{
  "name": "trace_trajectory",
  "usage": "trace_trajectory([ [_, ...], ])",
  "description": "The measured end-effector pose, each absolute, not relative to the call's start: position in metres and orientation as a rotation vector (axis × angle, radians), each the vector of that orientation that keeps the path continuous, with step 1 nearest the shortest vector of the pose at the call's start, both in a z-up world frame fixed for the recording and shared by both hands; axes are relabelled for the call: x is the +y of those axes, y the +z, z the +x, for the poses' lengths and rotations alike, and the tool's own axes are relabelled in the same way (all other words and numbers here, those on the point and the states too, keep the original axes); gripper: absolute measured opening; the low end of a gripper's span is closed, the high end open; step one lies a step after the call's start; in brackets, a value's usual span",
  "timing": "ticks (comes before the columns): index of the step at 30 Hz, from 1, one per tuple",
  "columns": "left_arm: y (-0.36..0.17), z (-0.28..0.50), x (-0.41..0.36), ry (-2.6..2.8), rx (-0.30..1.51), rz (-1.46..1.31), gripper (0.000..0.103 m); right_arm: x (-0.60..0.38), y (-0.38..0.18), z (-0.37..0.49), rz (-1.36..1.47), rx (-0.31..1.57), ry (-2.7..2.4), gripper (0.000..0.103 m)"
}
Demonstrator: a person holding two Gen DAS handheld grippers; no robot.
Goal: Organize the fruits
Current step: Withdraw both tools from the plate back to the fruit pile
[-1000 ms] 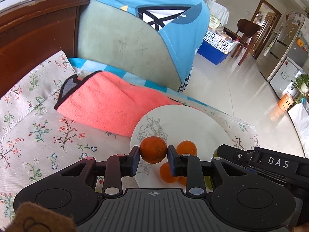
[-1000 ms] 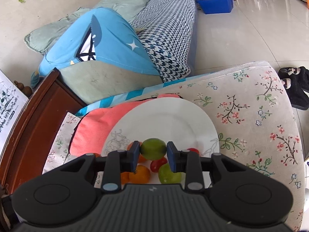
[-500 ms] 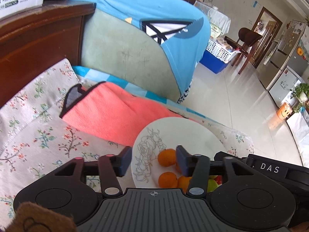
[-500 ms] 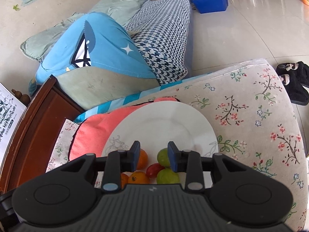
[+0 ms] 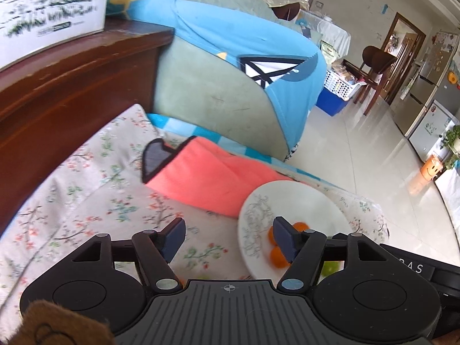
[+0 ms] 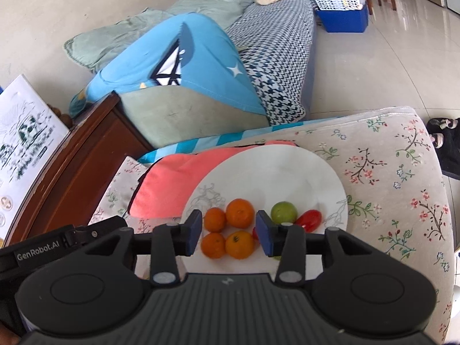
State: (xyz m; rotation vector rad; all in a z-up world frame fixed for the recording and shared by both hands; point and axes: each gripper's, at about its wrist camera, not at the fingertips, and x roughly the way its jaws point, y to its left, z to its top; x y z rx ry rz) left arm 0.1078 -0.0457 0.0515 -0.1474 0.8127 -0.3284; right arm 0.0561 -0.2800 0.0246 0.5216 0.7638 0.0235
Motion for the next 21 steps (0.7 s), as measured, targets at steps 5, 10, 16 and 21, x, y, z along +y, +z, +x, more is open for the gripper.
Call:
trace_trajectory([
  [5, 0.05, 0.1, -0.027, -0.305, 0.821, -0.133, 0.067, -0.268, 0.022, 0.045, 0.518, 0.791, 0.06, 0.043],
  [10, 0.047, 0.088, -0.013, -0.305, 0.831, -0.123, 0.067, -0.25, 0.021, 0.035, 0.465, 0.808, 0.107, 0.043],
  [16, 0.038, 0.071, -0.005, -0.312, 0.848, -0.085, 0.067, -0.232, 0.016, 0.024, 0.419, 0.839, 0.157, 0.043],
  [21, 0.027, 0.061, -0.004, -0.328, 0.868, -0.02, 0.067, -0.223, 0.004, 0.022, 0.401, 0.881, 0.18, 0.043],
])
